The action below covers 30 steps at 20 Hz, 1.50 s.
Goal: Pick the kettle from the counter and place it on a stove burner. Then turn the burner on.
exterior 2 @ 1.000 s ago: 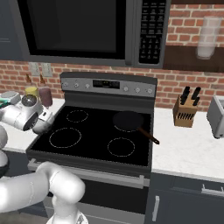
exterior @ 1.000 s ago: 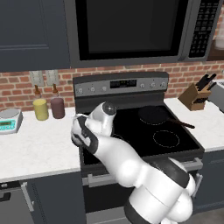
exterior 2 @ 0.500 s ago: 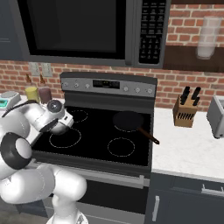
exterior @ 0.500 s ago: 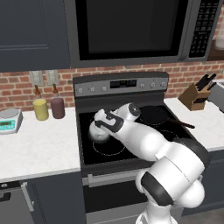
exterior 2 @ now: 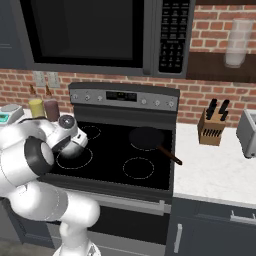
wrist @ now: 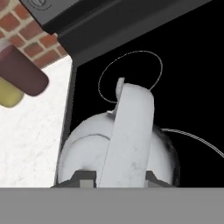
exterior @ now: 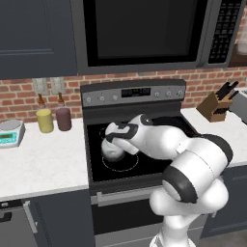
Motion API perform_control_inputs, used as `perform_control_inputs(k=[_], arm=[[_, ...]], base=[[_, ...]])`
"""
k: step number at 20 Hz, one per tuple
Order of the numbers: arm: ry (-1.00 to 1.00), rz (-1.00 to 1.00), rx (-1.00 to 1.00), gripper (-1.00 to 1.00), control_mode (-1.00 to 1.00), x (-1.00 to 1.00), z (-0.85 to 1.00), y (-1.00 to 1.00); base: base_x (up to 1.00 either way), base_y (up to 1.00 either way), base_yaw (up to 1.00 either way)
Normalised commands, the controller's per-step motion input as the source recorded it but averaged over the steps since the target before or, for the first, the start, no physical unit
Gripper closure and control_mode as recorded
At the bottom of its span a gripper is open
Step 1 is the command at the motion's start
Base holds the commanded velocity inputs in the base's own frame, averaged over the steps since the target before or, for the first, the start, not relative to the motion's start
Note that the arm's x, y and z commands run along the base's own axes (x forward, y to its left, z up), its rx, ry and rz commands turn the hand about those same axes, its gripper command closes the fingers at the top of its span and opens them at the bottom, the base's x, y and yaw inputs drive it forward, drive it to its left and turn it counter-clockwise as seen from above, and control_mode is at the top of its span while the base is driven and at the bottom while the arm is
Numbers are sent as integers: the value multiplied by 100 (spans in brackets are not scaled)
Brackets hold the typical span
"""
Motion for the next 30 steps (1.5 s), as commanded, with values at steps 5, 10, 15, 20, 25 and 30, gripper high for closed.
perform_control_inputs(k=[5, 10, 15, 20, 25, 30], arm=[[3, 0, 0, 100, -100, 12, -21, 0], [5, 0, 0, 100, -100, 6, -25, 0], [3, 0, 0, 100, -100, 0, -9, -1], [1, 0, 0, 100, -100, -28, -10, -10], [0, 0, 0, 100, -100, -8, 0, -13], [1, -1, 1, 100, -100, -7, 0, -38]], base=[[0, 0, 0], [0, 0, 0], [0, 0, 0], [0, 0, 0], [0, 0, 0], [0, 0, 0]])
